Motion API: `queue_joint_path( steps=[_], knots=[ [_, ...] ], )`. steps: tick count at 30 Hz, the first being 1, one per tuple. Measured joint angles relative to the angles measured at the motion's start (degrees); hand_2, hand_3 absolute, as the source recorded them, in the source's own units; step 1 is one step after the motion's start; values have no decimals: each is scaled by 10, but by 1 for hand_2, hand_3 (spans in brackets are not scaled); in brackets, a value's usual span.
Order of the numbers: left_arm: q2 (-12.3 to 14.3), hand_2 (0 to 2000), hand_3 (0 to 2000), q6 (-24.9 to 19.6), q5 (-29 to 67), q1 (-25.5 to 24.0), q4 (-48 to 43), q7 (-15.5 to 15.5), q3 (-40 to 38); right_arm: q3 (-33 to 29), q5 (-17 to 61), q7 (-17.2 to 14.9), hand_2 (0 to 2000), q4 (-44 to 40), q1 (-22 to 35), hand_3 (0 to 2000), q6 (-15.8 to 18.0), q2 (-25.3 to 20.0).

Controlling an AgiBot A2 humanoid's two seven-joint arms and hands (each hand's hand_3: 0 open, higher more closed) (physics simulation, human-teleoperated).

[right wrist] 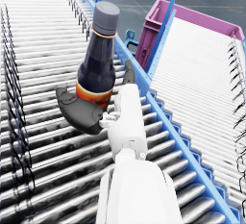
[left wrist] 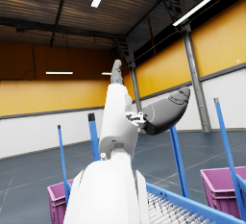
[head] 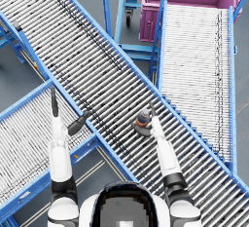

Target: Pick up the oil and place it on the left assembly line, put the cola on the right, and keep Sprite still

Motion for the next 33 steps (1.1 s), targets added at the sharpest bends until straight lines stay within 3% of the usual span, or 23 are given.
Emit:
queue_joint_path(
  steps=[5, 6, 7, 11, 14, 16, 19, 26, 30, 33],
  knots=[
    [1, 0, 0, 0, 0, -1, 4, 0, -8, 23, 1, 1, 0, -59, 40, 0, -15, -20],
    [1, 0, 0, 0, 0, 0, 6, 0, -10, 27, 1, 1, 1361, -69, 47, 327, -16, -24],
    [1, 0, 0, 0, 0, 0, 7, 0, -11, 28, 1, 1, 2000, -76, 53, 653, -22, -27],
    [2, 0, 0, 0, 0, 0, 9, 0, -14, 25, 1, 3, 2000, -86, 64, 1960, -16, -31],
    [3, 0, 0, 0, 0, 0, 5, 0, -14, 15, 1, 2, 2000, -68, 54, 2000, 1, -31],
    [3, 0, 0, 0, 0, 0, 3, 0, -15, -7, 1, 2, 2000, -10, 36, 2000, 7, -28],
    [4, 0, 0, 0, 0, -2, -6, 0, -13, -61, 0, 1, 2000, 84, 38, 2000, 67, -31],
    [5, 0, 0, 0, 0, -1, -22, 0, -9, -169, 0, -4, 2000, 197, 95, 2000, 59, -32],
    [5, 0, 0, 0, 0, 5, -28, 0, -2, -236, 0, -4, 2000, 205, 143, 2000, 63, -20],
    [6, 0, 0, 0, 0, 12, -29, 0, 12, -288, 0, -4, 2000, 164, 193, 2000, 66, 0]
  ],
)
